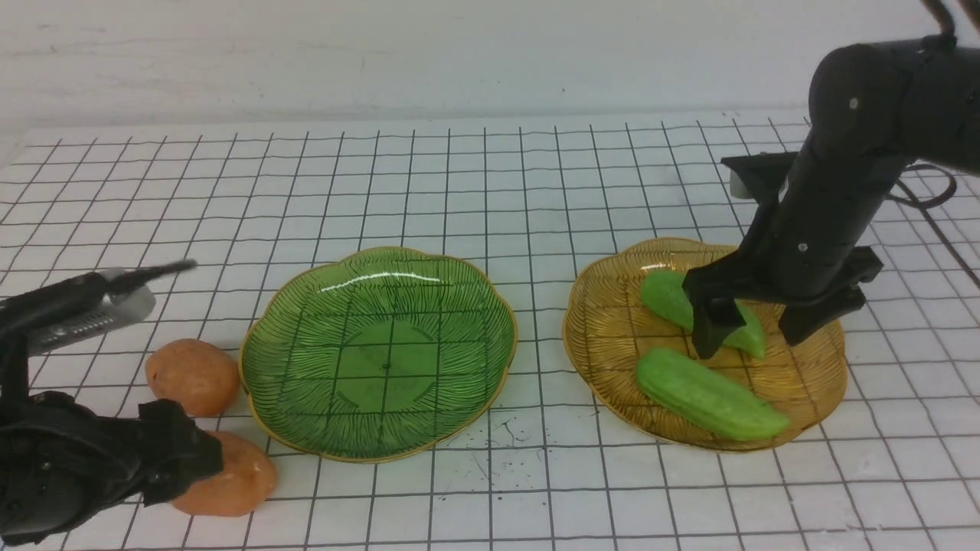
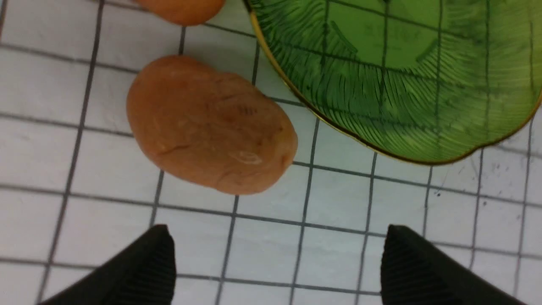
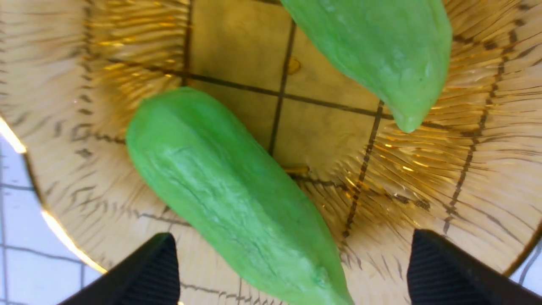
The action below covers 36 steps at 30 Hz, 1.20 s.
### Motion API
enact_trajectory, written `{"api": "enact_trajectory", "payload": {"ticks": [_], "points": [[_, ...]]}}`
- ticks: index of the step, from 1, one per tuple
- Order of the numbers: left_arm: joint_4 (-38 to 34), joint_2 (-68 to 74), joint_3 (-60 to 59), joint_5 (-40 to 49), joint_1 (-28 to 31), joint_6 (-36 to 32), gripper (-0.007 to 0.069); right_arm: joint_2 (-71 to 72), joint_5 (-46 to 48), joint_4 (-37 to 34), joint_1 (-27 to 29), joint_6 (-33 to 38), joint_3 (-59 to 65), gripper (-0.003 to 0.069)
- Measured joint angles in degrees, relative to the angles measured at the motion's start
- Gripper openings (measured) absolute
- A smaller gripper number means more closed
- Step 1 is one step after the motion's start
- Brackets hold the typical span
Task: Put different types of vegetables on the plate.
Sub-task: 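Put the potatoes from the left side into the left plate with the left gripper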
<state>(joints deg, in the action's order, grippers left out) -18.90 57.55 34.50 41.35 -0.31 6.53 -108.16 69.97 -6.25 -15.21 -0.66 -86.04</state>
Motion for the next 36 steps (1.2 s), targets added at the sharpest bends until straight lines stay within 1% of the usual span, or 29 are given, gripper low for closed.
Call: {"api": "enact_trajectory", "payload": {"ticks": [3, 5, 6, 7, 9, 10, 11, 15, 21, 23, 31, 36], "points": [[1.0, 1.6, -0.1, 1.7, 0.0, 9.0, 0.0571, 0.2, 0.0, 0.0, 0.0, 0.7, 0.0, 0.0654], [1.7, 2.3, -0.2, 1.8, 0.0, 10.9, 0.0568, 0.2, 0.0, 0.0, 0.0, 0.7, 0.0, 0.0647], [2.5, 3.8, -0.1, 1.3, 0.0, 13.9, 0.0568, 0.2, 0.0, 0.0, 0.0, 0.7, 0.0, 0.0638], [2.7, 3.8, -0.1, 1.2, 0.0, 13.9, 0.0568, 0.2, 0.0, 0.0, 0.0, 0.7, 0.0, 0.0637], [2.7, 6.2, -0.1, -2.3, 0.0, 20.3, 0.0568, 0.2, 0.0, 0.5, 0.0, 0.7, 0.0, 0.0624], [2.5, 6.7, -0.1, -3.1, 0.0, 21.3, 0.0568, 0.2, 0.0, 0.5, 0.0, 0.7, 0.0, 0.0624], [1.5, 8.1, -0.1, -6.7, 0.0, 25.3, 0.0568, 0.2, 0.0, 0.5, 0.0, 1.0, 0.0, 0.0617], [0.3, 11.3, -0.1, -12.4, 0.0, 32.8, 0.0568, 0.2, 0.0, 0.5, 0.0, 1.0, 0.0, 0.0605], [0.3, 15.6, -0.1, -13.4, 0.0, 37.1, 0.0568, 0.2, 0.0, 0.5, 0.0, 0.7, 0.0, 0.0591], [0.3, 18.0, -0.1, -14.9, 0.0, 38.5, 0.0568, 0.2, 0.0, 0.5, 0.0, 0.7, 0.0, 0.0588], [-0.1, 23.9, -0.1, -18.9, 0.0, 39.0, 0.0568, 0.2, 0.1, 0.5, 0.0, 1.0, 0.0, 0.0587], [-0.3, 26.1, 0.7, -19.2, 0.0, 38.9, 0.0568, 0.2, 0.1, 0.5, 0.0, 0.7, 0.0, 0.0587]]}}
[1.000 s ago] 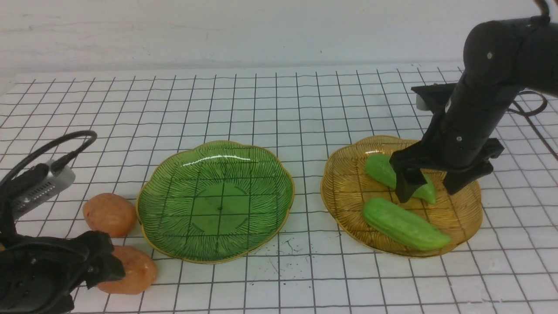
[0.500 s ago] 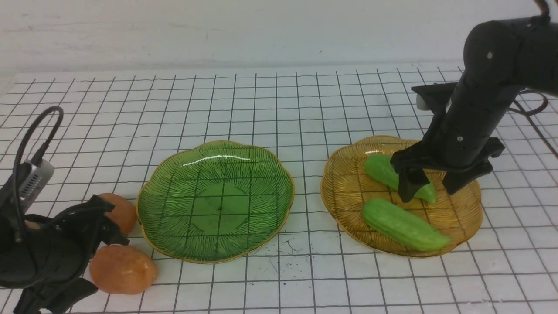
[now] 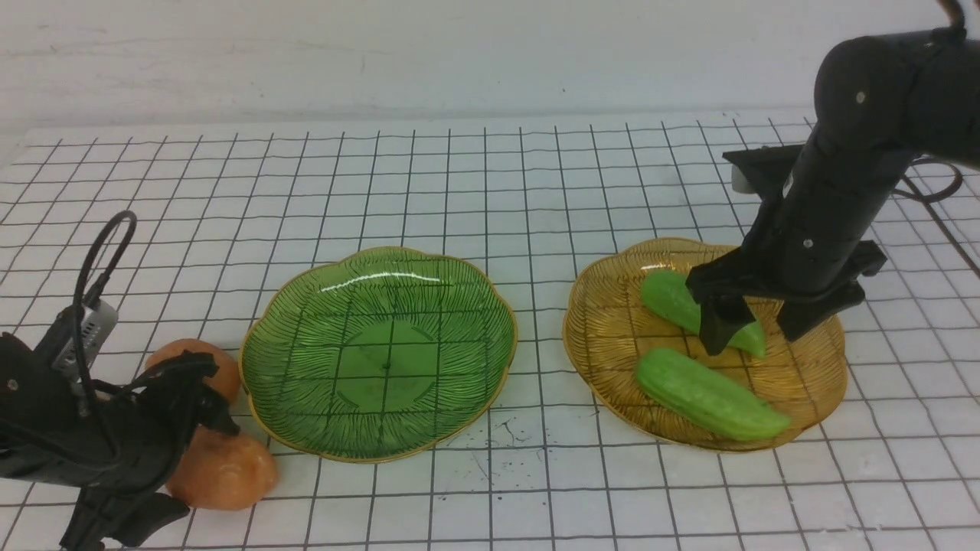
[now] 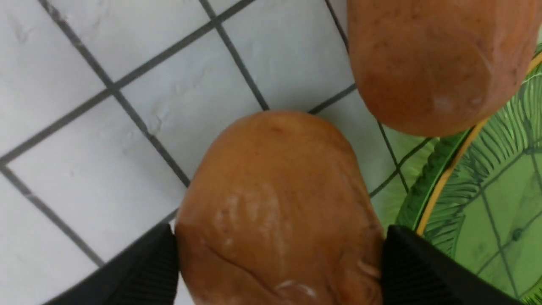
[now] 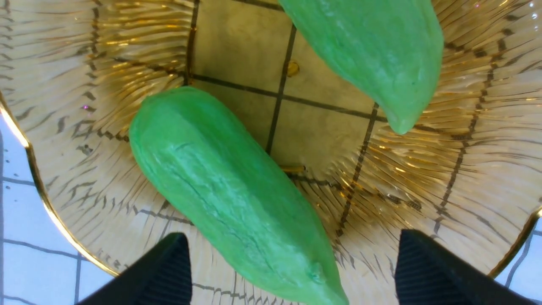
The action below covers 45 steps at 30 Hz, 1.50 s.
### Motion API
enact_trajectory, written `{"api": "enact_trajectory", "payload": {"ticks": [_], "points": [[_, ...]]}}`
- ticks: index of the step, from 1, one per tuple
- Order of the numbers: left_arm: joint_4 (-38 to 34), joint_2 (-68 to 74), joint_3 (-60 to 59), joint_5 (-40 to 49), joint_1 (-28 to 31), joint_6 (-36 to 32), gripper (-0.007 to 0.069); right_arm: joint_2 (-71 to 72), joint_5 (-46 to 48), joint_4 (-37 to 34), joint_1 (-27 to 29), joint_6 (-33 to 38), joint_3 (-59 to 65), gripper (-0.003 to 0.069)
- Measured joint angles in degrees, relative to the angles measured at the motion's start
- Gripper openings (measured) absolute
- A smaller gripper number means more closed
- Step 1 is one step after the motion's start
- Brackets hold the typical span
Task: Put different types of vegetables on the plate.
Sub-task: 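Put the potatoes from the left side into the left plate with the left gripper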
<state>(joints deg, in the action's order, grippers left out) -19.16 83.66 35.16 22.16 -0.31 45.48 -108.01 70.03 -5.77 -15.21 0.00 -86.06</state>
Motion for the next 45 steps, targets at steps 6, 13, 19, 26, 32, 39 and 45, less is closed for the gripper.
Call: {"api": "enact_trajectory", "payload": {"ticks": [6, 13, 19, 26, 32, 39, 45], "points": [[-0.1, 0.9, 0.4, 0.2, 0.0, -1.0, 0.0525, 0.0, 0.0, -0.2, 0.0, 0.3, 0.0, 0.0587], [2.4, 0.9, 0.5, 0.9, 0.0, -1.1, 0.0519, 0.0, 0.0, -0.2, 0.0, 0.3, 0.0, 0.0587], [11.0, -5.2, -0.2, 8.5, 0.1, -5.5, 0.0519, 0.0, 0.0, -0.2, 0.0, 0.4, 0.0, 0.0587], [14.1, -19.7, 3.7, 20.7, 0.0, -19.0, 0.0519, 0.0, 0.0, -0.7, 0.0, 0.4, 0.0, 0.0587], [9.0, -18.6, 21.7, 33.9, 0.0, -31.6, 0.0519, 0.0, 0.0, -3.2, 0.0, 0.8, 0.0, 0.0585], [-1.0, -0.7, 36.7, 42.1, -2.0, -46.6, 0.0519, 1.9, 0.0, -3.9, 0.0, 3.9, 0.2, 0.0465], [-1.0, 14.4, 47.6, 44.2, -9.7, -51.4, 0.0519, 13.1, 0.2, -4.0, 0.0, 4.9, 5.7, 0.0216]]}}
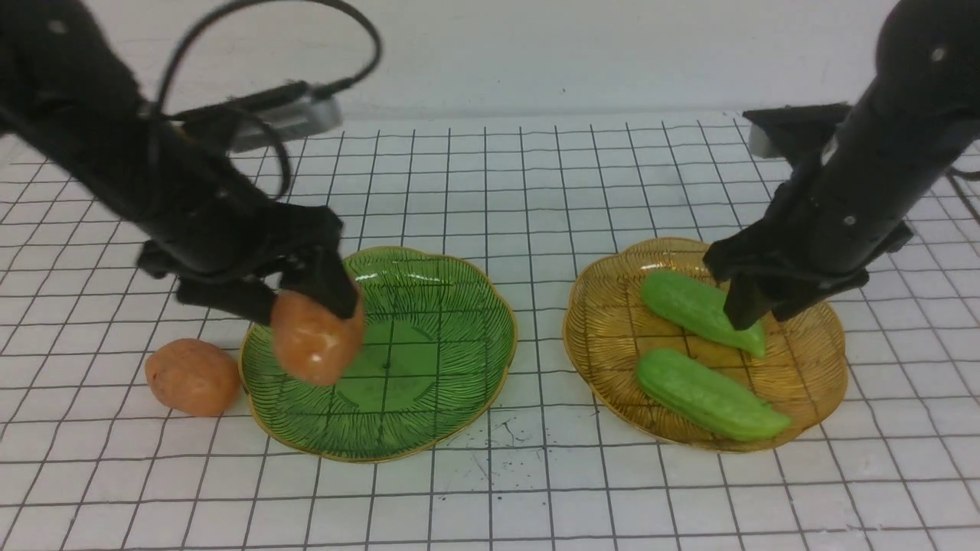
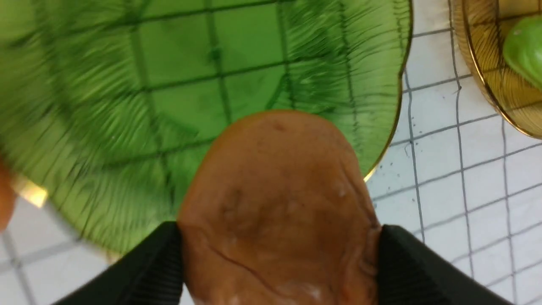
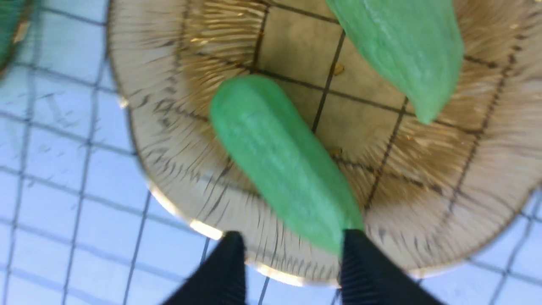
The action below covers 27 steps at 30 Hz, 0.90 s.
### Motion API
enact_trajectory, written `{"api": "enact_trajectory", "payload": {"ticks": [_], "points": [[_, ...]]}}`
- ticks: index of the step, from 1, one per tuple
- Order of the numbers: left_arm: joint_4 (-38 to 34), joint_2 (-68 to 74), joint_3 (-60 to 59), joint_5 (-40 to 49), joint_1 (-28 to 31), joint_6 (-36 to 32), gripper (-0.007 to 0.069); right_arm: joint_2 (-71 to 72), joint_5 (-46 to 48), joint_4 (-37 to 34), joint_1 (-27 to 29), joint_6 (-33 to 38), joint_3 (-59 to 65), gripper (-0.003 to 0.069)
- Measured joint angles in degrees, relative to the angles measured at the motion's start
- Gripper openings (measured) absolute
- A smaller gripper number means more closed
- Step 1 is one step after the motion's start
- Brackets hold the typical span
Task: Put different types of vegetables on the plate.
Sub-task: 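Put the potatoes from the left side into the left plate with the left gripper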
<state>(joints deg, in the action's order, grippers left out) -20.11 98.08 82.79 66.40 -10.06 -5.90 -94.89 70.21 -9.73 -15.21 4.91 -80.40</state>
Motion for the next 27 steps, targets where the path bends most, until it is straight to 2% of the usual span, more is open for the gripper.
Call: {"api": "enact_trajectory", "payload": {"ticks": [1, 3, 7, 16, 27], "points": [[0.6, 1.4, 1.1, -0.1, -0.6, -0.1, 0.0519, 0.5, 0.0, 0.0, 0.0, 0.0, 0.0, 0.0206], [3.8, 6.5, 5.6, -1.1, -4.1, -0.3, 0.0519, 6.6, 0.2, -0.2, 0.0, 0.0, 4.3, 0.0102], [9.2, 11.9, 10.3, -2.8, -8.1, -0.2, 0.0519, 14.3, 0.9, 0.4, 0.0, 0.0, 10.5, 0.0005], [14.4, 15.8, 12.5, -7.7, -10.0, -0.2, 0.0537, 21.9, 1.3, 3.1, 0.0, 0.2, 14.4, -0.0013], [14.7, 15.8, 18.9, -4.0, -10.1, -0.2, 0.0571, 22.0, 1.3, 3.1, 0.0, 1.5, 14.6, -0.0014]]}}
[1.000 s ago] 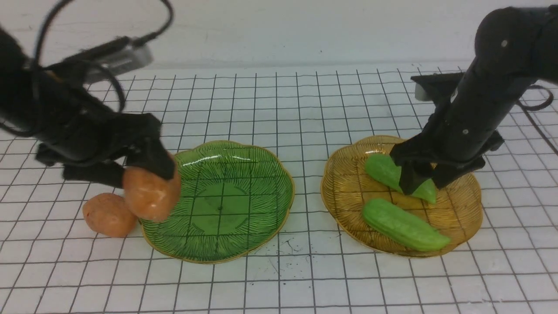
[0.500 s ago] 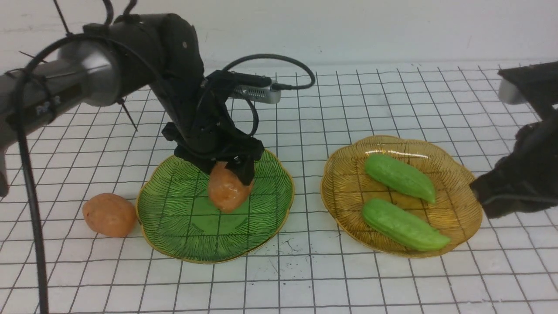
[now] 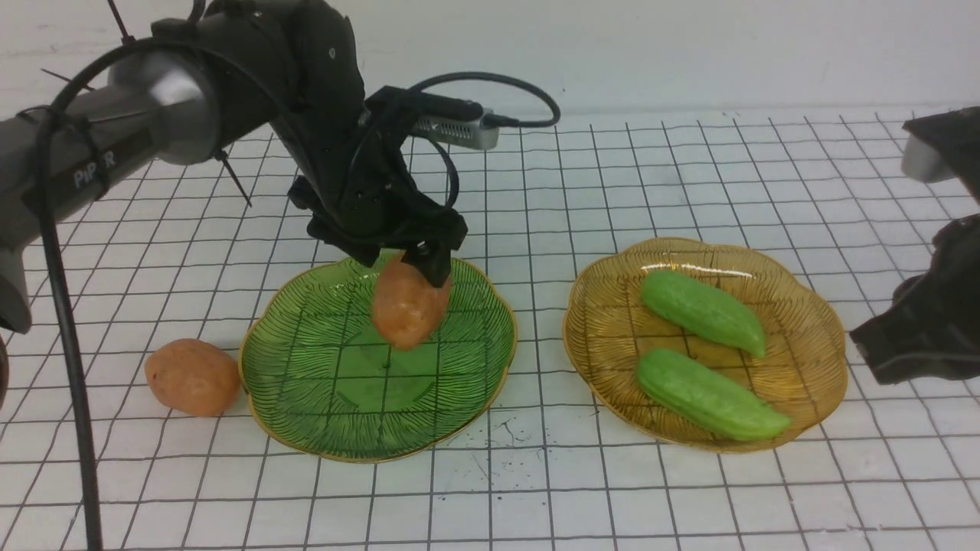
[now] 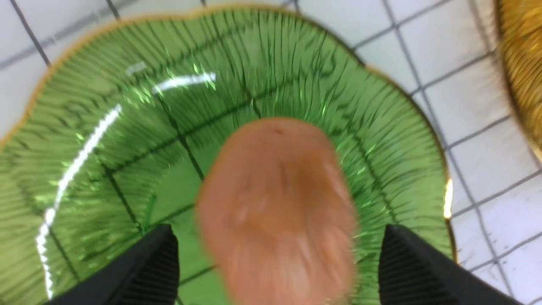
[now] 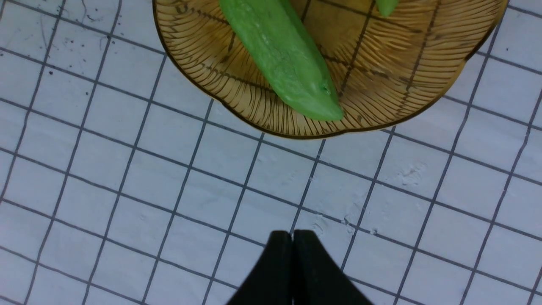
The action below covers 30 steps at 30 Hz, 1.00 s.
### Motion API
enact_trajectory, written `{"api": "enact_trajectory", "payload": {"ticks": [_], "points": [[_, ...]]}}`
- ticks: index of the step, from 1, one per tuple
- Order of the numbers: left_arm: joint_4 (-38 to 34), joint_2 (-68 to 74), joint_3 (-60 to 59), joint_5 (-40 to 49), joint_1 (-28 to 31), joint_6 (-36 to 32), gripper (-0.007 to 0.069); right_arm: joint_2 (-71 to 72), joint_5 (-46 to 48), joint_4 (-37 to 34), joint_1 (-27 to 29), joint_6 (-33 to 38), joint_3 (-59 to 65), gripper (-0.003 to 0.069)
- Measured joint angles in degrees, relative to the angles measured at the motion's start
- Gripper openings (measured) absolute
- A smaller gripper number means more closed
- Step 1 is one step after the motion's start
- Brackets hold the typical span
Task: Put different types of vegetables on the plate.
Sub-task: 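Put the potatoes from the left side into the left plate with the left gripper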
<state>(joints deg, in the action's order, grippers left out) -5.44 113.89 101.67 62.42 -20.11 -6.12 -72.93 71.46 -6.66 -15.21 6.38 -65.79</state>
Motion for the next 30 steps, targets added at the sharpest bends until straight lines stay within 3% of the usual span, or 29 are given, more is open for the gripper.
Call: {"api": "enact_trajectory", "payload": {"ticks": [8, 12, 16, 17, 19, 20, 21, 23, 30], "points": [[0.3, 0.3, 0.2, 2.2, 0.0, 1.1, 0.0591, 0.0, 0.0, 0.0, 0.0, 0.0, 0.0, -0.0014], [3.2, 0.3, 1.4, 5.9, 0.0, 1.6, 0.0566, 0.0, 0.0, 0.0, 0.0, 0.0, 0.0, -0.0014], [10.0, -0.3, 3.1, 7.6, 0.1, 2.4, 0.0425, 0.0, 0.0, 0.0, 0.0, 0.0, 0.0, -0.0014], [12.8, -1.5, 2.5, 7.8, 0.4, 3.8, 0.0332, 0.0, 0.0, 0.0, 0.0, 0.0, 0.0, -0.0014], [13.9, -2.9, 1.5, 7.9, 1.3, 5.1, 0.0242, 0.0, 0.0, 0.1, 0.0, 0.0, 0.0, -0.0014], [14.4, -4.6, 0.0, 7.9, 2.8, 6.1, 0.0118, 0.0, 0.0, 0.0, 0.0, 0.0, 0.0, -0.0014], [14.4, -5.9, -1.2, 7.9, 4.2, 6.1, 0.0066, 0.0, 0.0, 0.0, 0.0, 0.0, 0.0, -0.0014], [13.7, -8.3, -4.5, 7.9, 8.3, 6.8, 0.0014, 0.0, 0.0, 0.0, 0.0, 0.0, 0.0, -0.0014], [3.8, -9.0, -12.2, 8.0, 23.7, 7.1, 0.0008, 0.0, 0.0, -1.5, 0.0, 0.1, 0.0, -0.0014]]}}
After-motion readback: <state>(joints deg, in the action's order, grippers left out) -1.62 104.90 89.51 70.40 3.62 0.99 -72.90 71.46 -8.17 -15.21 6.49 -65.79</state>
